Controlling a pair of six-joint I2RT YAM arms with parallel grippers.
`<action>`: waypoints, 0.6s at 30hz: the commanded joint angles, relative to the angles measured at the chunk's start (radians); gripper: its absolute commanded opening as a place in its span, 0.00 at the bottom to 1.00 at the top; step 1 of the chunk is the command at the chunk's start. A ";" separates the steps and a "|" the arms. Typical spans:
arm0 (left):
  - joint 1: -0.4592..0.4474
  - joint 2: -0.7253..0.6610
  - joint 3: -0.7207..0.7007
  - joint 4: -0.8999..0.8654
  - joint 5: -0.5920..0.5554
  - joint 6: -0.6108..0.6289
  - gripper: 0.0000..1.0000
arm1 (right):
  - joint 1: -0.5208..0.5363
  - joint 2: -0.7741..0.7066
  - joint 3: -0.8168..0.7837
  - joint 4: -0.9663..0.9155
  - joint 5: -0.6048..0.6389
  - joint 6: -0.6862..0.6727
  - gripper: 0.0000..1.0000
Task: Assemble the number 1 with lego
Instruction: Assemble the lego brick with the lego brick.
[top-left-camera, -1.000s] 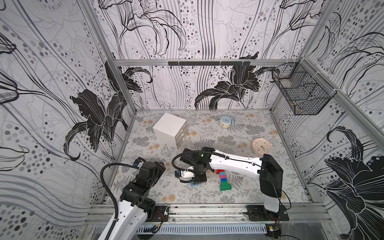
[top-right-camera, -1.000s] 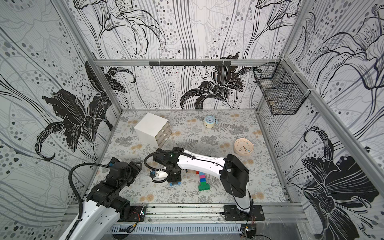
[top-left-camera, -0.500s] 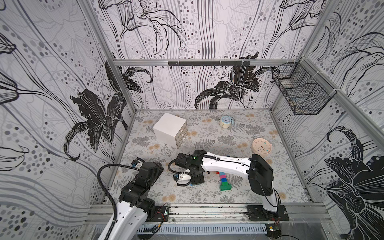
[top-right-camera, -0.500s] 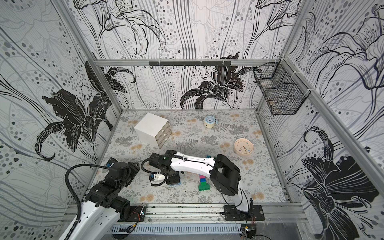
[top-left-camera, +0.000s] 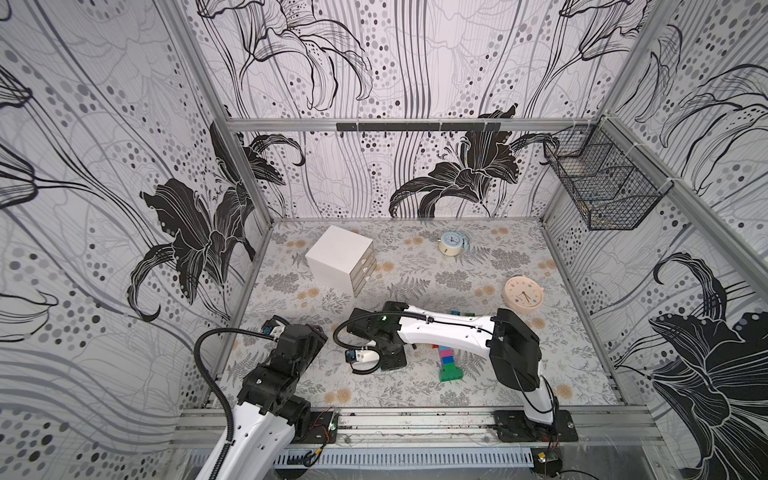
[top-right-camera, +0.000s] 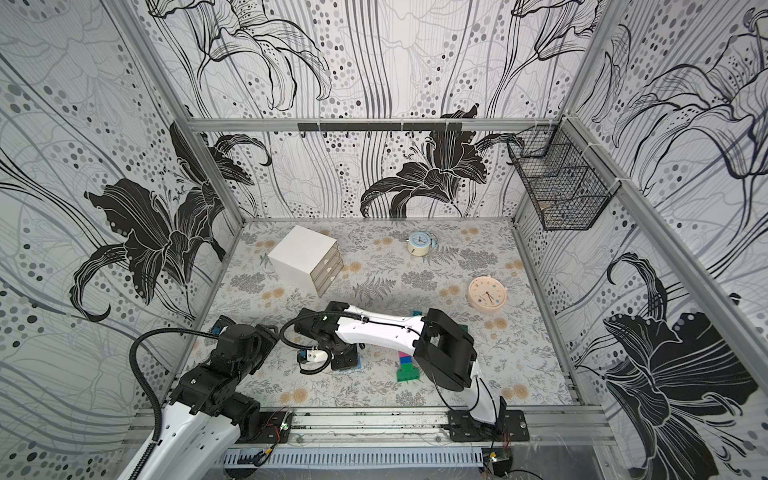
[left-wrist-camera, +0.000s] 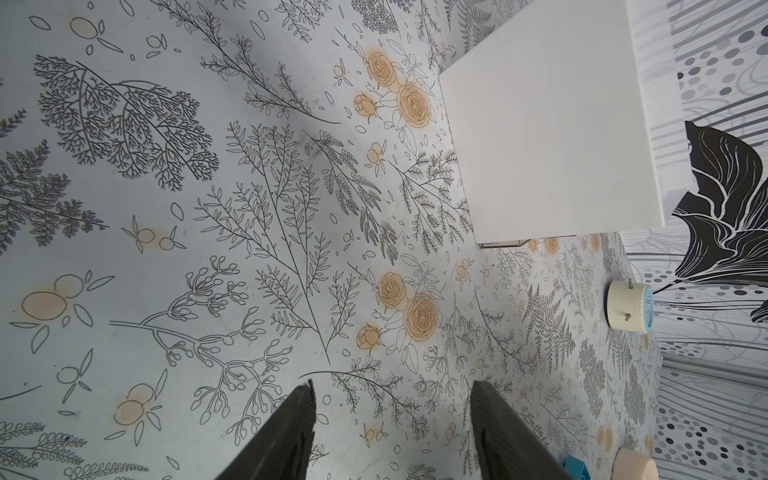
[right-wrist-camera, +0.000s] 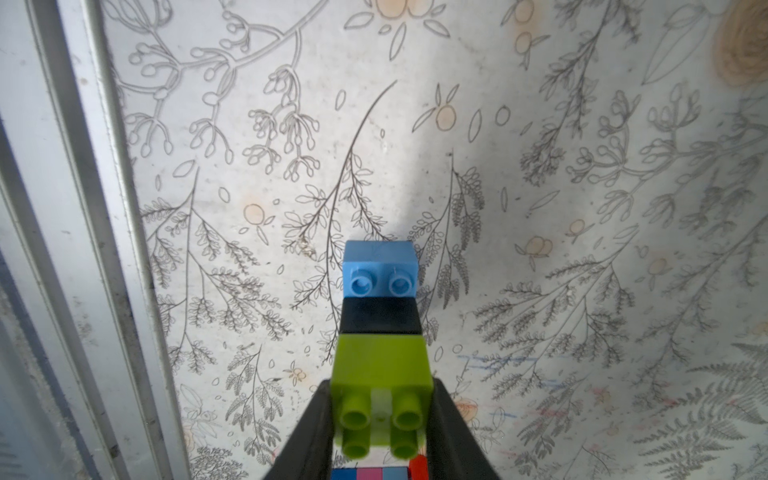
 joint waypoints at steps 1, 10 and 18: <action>0.006 -0.015 0.042 -0.016 -0.032 0.019 0.63 | 0.005 0.085 -0.030 -0.027 -0.021 -0.008 0.22; 0.006 -0.026 0.050 -0.017 -0.032 0.026 0.63 | 0.004 0.084 -0.051 0.017 -0.064 0.029 0.40; 0.006 -0.008 0.066 -0.014 -0.018 0.052 0.64 | -0.022 -0.173 -0.094 0.151 -0.106 0.168 0.68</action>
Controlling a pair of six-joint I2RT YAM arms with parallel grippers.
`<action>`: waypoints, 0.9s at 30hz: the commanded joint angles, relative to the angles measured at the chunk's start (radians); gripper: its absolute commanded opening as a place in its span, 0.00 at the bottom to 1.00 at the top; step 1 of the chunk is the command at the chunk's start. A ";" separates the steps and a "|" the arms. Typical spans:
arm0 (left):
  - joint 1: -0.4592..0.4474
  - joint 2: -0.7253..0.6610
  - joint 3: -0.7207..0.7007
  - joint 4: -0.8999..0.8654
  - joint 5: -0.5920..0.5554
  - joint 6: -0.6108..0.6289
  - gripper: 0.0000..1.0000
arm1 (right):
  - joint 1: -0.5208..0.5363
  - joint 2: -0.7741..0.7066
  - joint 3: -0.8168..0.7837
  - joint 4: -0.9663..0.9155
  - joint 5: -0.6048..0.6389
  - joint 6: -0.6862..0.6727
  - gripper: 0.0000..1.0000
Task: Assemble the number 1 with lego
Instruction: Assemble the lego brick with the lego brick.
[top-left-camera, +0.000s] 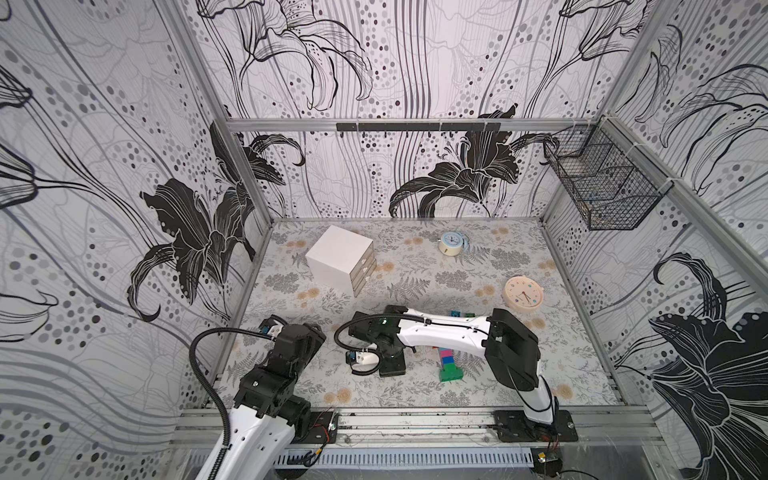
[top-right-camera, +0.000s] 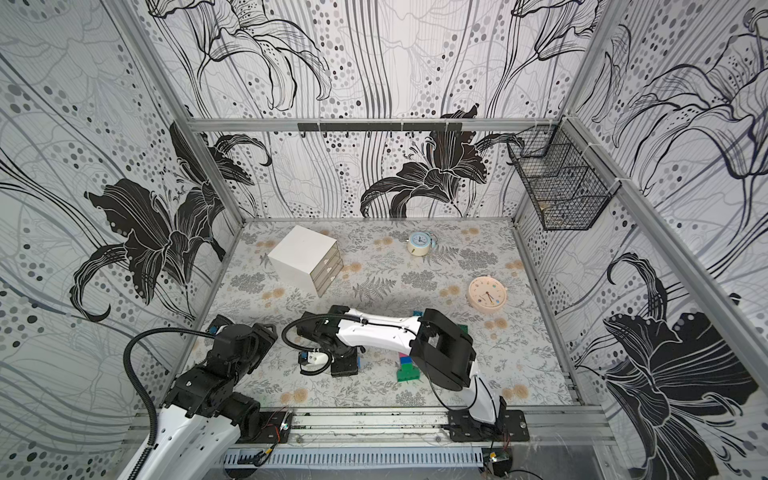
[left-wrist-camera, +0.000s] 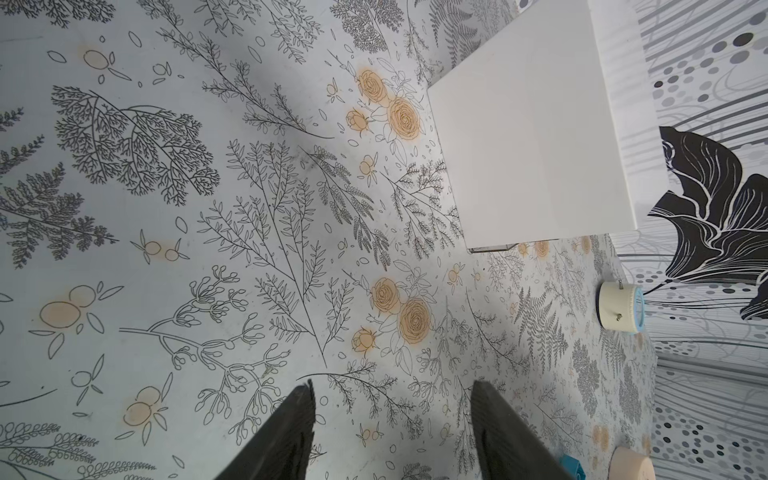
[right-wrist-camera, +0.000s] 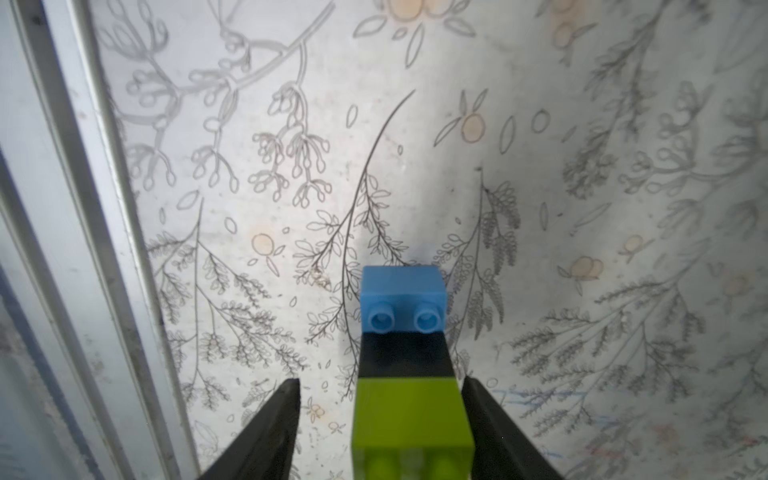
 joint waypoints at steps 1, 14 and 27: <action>0.005 0.007 0.031 0.011 -0.001 0.031 0.64 | -0.020 -0.173 -0.039 0.079 -0.046 0.121 0.69; 0.006 0.276 0.003 0.229 0.437 0.202 0.73 | -0.041 -0.357 -0.313 0.280 0.032 1.233 0.52; 0.005 0.368 0.007 0.269 0.488 0.201 0.71 | -0.051 -0.240 -0.299 0.250 0.000 1.323 0.37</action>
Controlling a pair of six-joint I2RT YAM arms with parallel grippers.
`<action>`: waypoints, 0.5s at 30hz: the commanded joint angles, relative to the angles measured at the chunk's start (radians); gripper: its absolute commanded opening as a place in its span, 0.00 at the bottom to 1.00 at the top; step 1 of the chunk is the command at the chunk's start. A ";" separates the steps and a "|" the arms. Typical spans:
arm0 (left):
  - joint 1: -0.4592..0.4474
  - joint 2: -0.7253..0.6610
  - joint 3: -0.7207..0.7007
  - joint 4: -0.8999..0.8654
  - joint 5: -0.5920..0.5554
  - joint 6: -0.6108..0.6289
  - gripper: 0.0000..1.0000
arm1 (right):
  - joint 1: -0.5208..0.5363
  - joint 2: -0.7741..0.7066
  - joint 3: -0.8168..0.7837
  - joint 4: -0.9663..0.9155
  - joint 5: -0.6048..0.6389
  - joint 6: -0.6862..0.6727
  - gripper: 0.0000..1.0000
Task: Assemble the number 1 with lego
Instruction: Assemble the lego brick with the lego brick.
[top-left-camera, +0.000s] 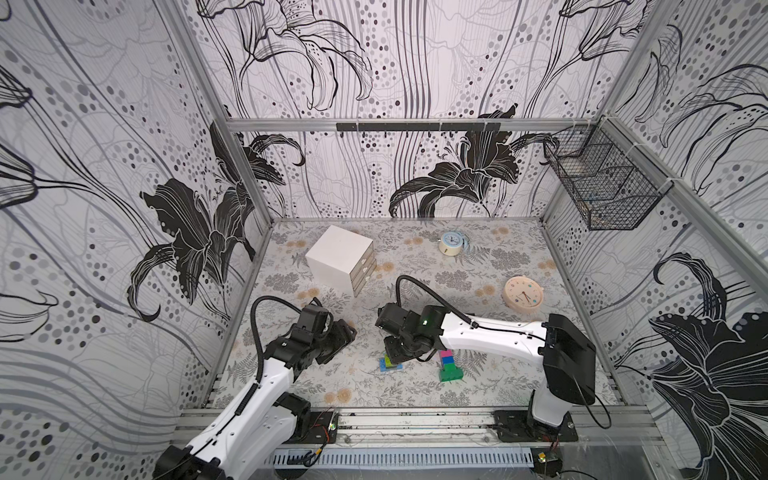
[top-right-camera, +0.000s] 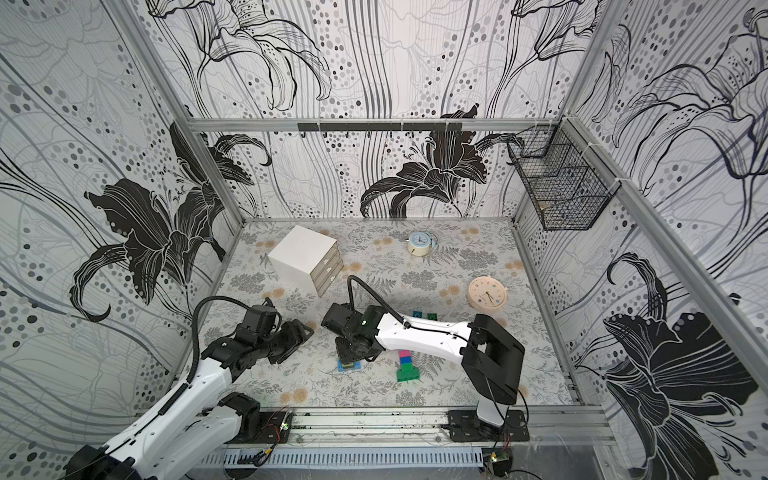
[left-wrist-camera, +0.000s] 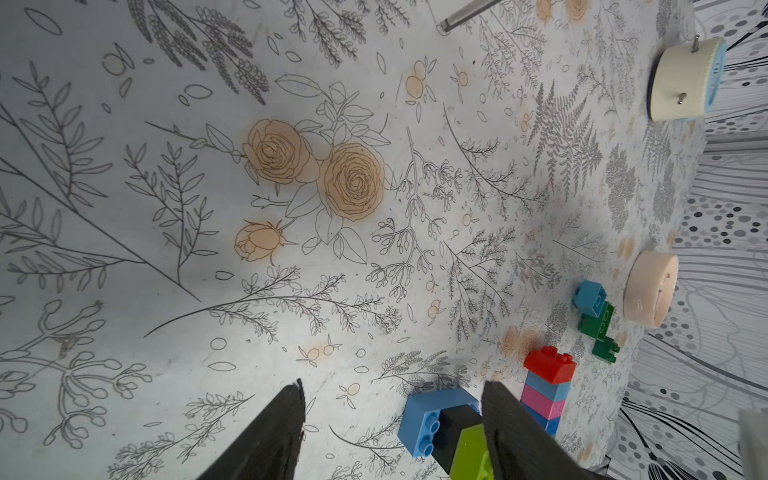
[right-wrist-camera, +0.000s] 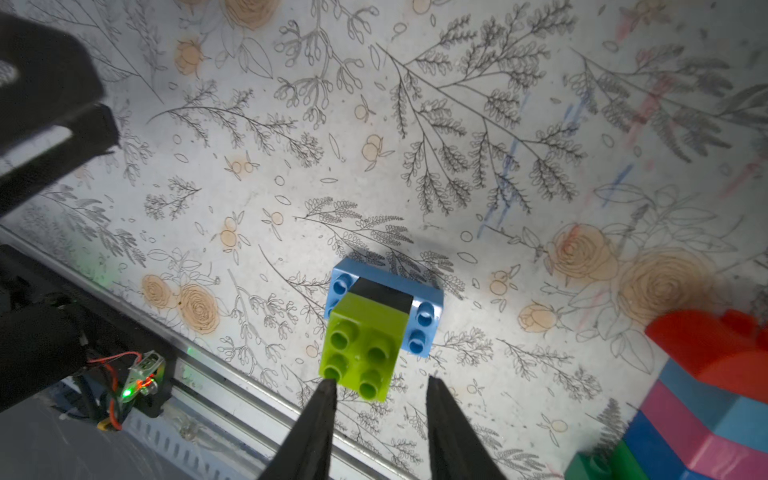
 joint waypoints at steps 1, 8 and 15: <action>0.006 -0.032 -0.003 0.044 0.006 -0.007 0.71 | -0.006 0.044 0.020 -0.029 -0.007 0.041 0.36; 0.006 -0.058 -0.003 0.017 -0.013 -0.009 0.71 | -0.007 0.114 0.039 -0.086 -0.006 0.049 0.29; 0.005 -0.067 -0.005 0.010 -0.023 -0.009 0.71 | -0.006 0.159 0.008 -0.098 -0.025 0.073 0.29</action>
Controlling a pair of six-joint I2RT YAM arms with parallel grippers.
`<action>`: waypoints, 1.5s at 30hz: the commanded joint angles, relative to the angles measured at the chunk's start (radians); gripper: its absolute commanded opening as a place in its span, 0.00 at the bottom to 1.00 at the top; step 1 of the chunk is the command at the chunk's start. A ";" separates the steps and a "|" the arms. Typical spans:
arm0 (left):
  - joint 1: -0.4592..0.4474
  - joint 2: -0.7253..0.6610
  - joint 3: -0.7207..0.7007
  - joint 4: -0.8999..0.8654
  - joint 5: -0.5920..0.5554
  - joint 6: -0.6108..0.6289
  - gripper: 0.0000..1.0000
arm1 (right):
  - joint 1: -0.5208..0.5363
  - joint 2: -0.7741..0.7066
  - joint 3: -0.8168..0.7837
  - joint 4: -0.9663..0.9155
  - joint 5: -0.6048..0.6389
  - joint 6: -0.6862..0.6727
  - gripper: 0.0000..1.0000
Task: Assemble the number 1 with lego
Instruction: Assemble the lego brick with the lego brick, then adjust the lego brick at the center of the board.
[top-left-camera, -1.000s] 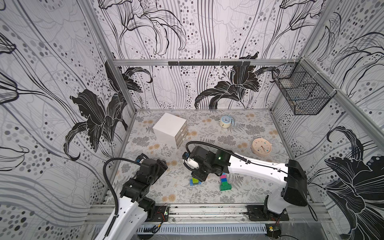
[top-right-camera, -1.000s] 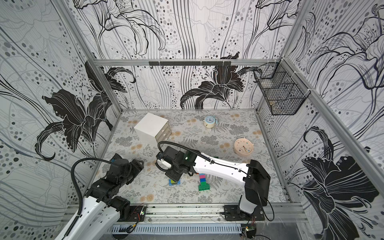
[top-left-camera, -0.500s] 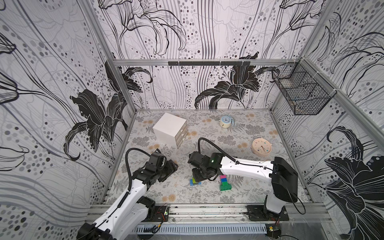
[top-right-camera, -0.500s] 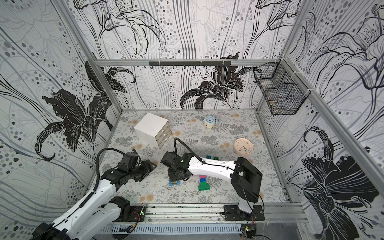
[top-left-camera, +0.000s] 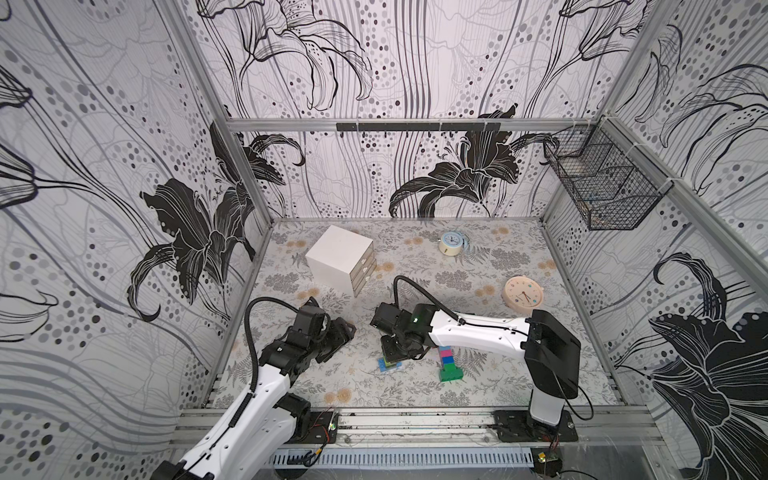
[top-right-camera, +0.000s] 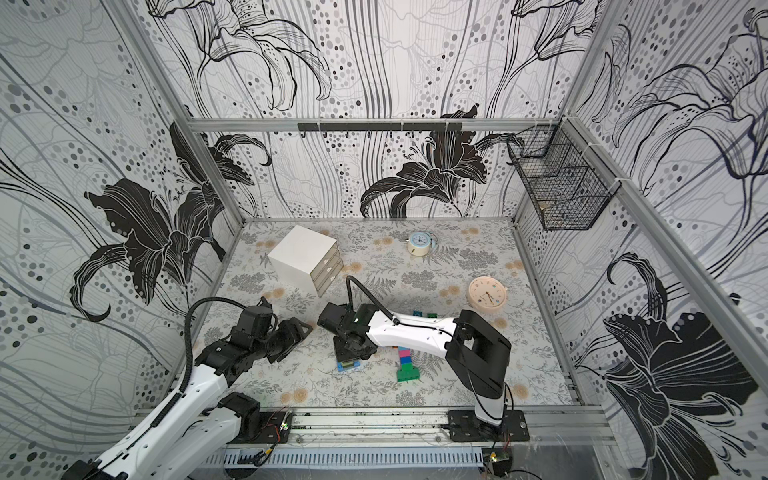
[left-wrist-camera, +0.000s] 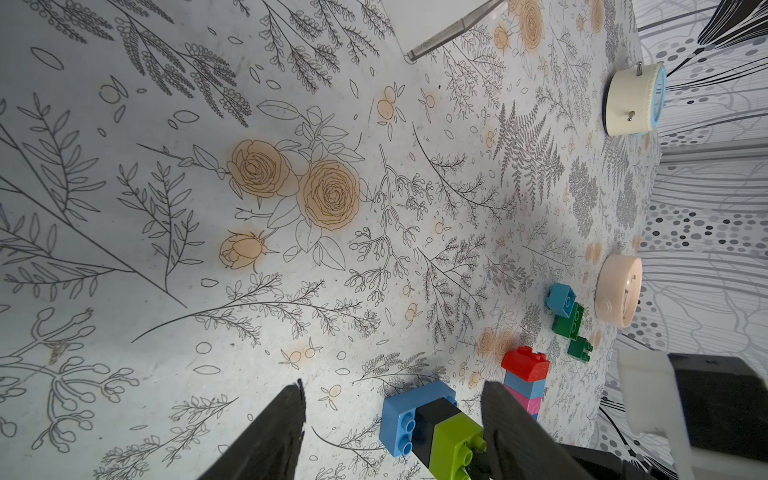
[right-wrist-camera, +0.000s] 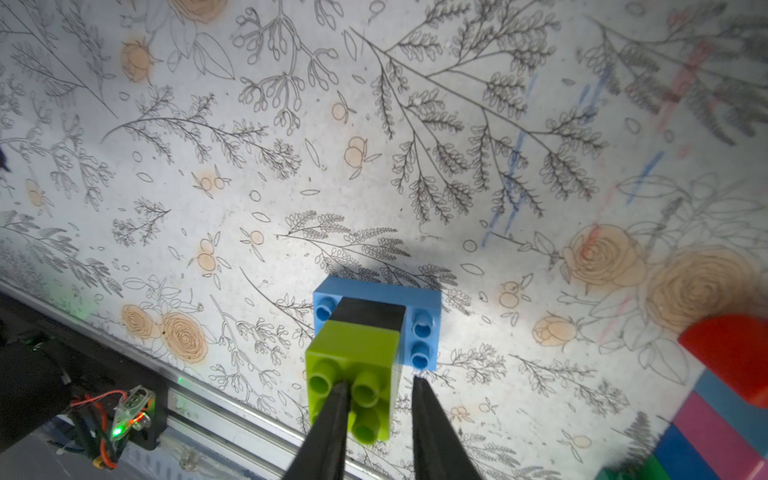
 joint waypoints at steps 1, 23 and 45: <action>0.006 -0.013 -0.005 0.012 -0.018 0.001 0.71 | 0.002 0.091 -0.041 -0.078 -0.016 0.020 0.29; -0.039 0.107 -0.028 0.192 0.251 0.023 0.77 | -0.202 -0.354 -0.091 -0.137 0.149 -0.099 0.57; -0.324 0.543 0.202 0.199 0.344 0.142 0.82 | -0.353 -0.616 -0.265 -0.220 0.305 -0.104 0.53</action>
